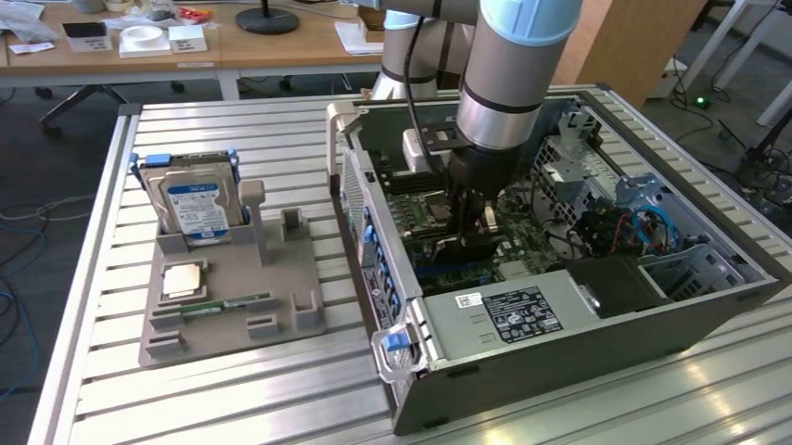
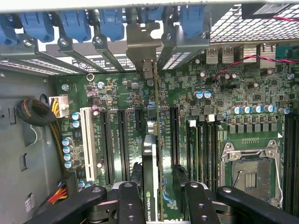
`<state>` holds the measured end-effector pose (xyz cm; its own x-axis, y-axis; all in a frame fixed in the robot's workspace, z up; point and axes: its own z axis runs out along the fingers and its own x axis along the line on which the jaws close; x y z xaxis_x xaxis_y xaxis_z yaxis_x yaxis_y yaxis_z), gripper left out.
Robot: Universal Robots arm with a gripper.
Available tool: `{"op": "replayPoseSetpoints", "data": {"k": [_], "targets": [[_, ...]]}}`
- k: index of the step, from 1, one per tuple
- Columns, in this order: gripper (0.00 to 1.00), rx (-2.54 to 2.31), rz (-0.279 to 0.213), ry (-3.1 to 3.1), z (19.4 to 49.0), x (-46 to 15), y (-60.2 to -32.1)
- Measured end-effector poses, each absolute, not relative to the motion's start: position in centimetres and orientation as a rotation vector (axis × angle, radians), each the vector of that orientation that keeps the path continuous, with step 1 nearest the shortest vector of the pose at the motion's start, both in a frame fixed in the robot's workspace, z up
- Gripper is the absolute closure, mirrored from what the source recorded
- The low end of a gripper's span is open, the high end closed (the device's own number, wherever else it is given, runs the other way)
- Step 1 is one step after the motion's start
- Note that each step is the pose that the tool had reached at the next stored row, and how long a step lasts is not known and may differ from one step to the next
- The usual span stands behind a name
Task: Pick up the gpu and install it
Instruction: 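Insert the gpu into the slot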
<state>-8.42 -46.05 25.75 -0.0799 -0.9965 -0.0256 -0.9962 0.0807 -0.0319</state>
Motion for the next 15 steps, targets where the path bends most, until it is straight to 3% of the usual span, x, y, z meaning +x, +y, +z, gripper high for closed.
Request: {"op": "replayPoseSetpoints", "data": {"k": [15], "targets": [[0.60, -2.103, -0.009, 2.279, 25.75, -8.43, -46.19]]}}
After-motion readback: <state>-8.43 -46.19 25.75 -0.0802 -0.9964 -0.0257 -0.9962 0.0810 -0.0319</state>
